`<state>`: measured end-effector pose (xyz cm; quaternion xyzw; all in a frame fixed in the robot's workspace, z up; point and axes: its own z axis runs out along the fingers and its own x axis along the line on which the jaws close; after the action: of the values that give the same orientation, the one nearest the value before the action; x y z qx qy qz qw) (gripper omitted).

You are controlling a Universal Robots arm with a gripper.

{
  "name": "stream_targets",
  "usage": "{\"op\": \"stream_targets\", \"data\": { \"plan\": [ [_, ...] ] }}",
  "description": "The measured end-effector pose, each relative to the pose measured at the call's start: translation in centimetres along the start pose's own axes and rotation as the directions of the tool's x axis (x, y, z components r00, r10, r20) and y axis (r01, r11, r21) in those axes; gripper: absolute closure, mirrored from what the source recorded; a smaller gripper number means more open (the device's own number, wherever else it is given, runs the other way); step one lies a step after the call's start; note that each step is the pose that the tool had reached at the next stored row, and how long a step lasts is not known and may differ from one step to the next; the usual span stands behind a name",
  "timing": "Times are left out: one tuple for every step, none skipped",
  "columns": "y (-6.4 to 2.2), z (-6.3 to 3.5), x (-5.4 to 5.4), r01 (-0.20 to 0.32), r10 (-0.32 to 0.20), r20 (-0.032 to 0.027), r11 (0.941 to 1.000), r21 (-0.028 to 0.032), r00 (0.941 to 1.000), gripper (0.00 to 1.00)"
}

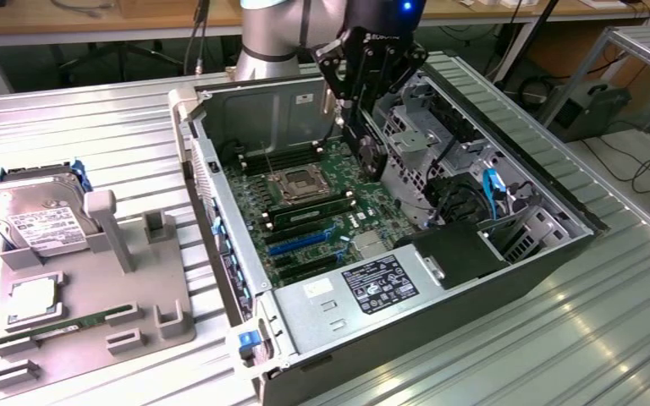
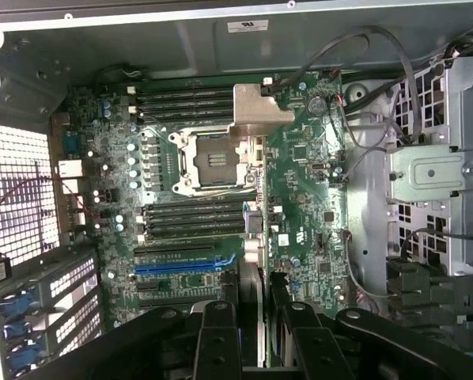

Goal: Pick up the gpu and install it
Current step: 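Pick up the gpu and move the gpu toward the slot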

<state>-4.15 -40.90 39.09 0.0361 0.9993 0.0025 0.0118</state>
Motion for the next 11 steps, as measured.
{"op": "stream_targets", "data": {
  "plan": [
    [0.01, 0.07, -0.01, 0.0, 0.0, 0.0, 1.0, 0.0001, 1.0, 0.73],
    [0.03, 0.17, -0.03, 0.0, 0.0, 0.0, 1.0, 0.0003, 1.0, 0.73],
    [0.05, 0.25, -0.04, 0.0, 0.0, -0.0001, 1.0, 0.0004, 1.0, 0.73],
    [0.05, 0.36, -0.05, 0.0, 0.0, -0.0001, 1.0, 0.0004, 1.0, 0.73],
    [0.05, 0.43, -0.06, 0.0, 0.0, 0.0, 1.0, 0.0004, 1.0, 0.73],
    [0.06, 0.56, -0.08, 0.001, -0.001, 0.0, 1.0, 0.0004, 1.0, 0.73],
    [0.07, 0.66, -0.1, 0.001, -0.001, 0.0, 1.0, 0.0003, 1.0, 0.73],
    [0.07, 0.72, -0.11, 0.001, -0.001, 0.0, 1.0, 0.0003, 1.0, 0.73],
    [0.07, 0.78, -0.12, 0.001, -0.001, 0.0, 1.0, 0.0003, 1.0, 0.73],
    [0.08, 0.88, -0.14, 0.001, -0.001, 0.0, 1.0, 0.0003, 1.0, 0.73],
    [0.08, 0.93, -0.15, 0.001, -0.001, 0.0, 1.0, 0.0003, 1.0, 0.73]
  ]
}}
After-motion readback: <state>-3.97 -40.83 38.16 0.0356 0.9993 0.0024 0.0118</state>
